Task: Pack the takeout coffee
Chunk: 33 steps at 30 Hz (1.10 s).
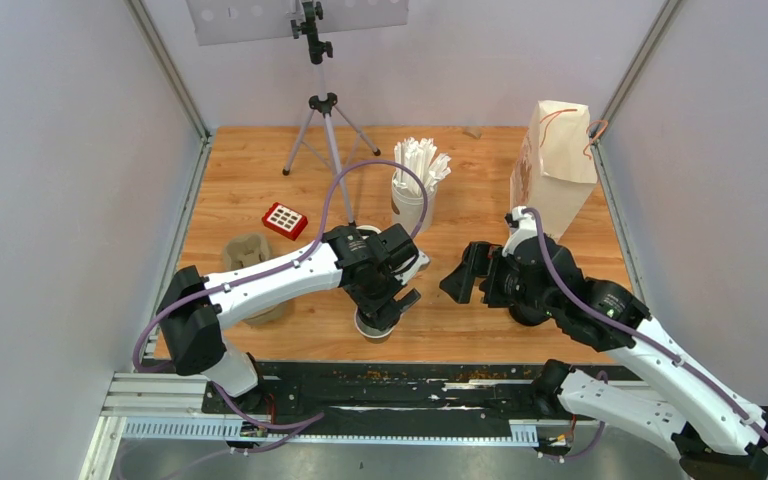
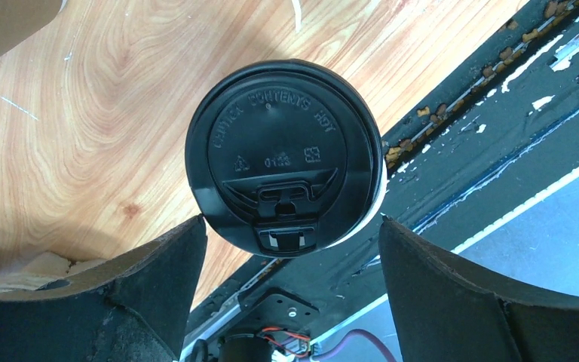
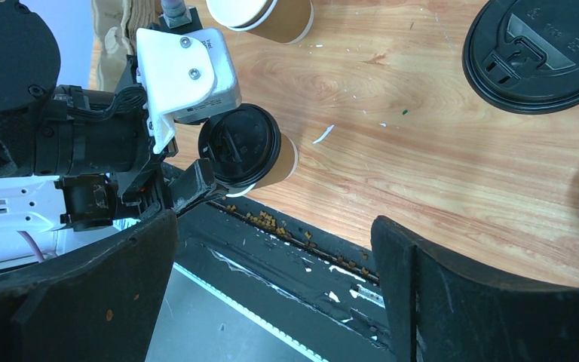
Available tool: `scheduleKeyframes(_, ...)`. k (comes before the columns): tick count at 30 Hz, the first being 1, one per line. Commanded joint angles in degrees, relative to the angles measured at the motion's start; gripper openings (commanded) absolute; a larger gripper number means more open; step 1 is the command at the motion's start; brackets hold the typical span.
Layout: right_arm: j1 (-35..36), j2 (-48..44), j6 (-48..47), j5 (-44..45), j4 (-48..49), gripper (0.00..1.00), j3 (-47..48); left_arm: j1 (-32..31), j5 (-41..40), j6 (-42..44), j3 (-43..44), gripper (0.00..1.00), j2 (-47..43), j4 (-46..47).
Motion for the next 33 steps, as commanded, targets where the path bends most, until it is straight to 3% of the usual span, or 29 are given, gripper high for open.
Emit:
scheduleKeyframes(1,-0.1,0.0,-1.4,-0.4,2.1,1.00,1.2,-0.3,0.5,0.9,-0.1,0.90,-1.3,-0.3)
scheduleKeyframes(22,-0.1,0.3,-0.5,-2.7,5.7,1.00,-2.8,-0.3,-1.1,-0.8,-3.7,0.79,-7.0,0.5)
scheduleKeyframes(27,-0.1,1.4,-0.2,-6.0,8.2,0.98,-3.8,-0.2,-5.1,-3.1,-3.3,0.81,-11.6,1.1)
scheduleKeyframes(30,-0.1,2.6,-0.4,-8.3,11.0,0.95,-4.4,0.1,-11.9,-5.7,-3.2,0.87,-16.0,3.0)
scheduleKeyframes(33,-0.1,5.1,-1.2,-10.1,14.2,0.89,-4.6,3.7,-11.7,-8.4,-4.7,0.97,-22.1,6.7)
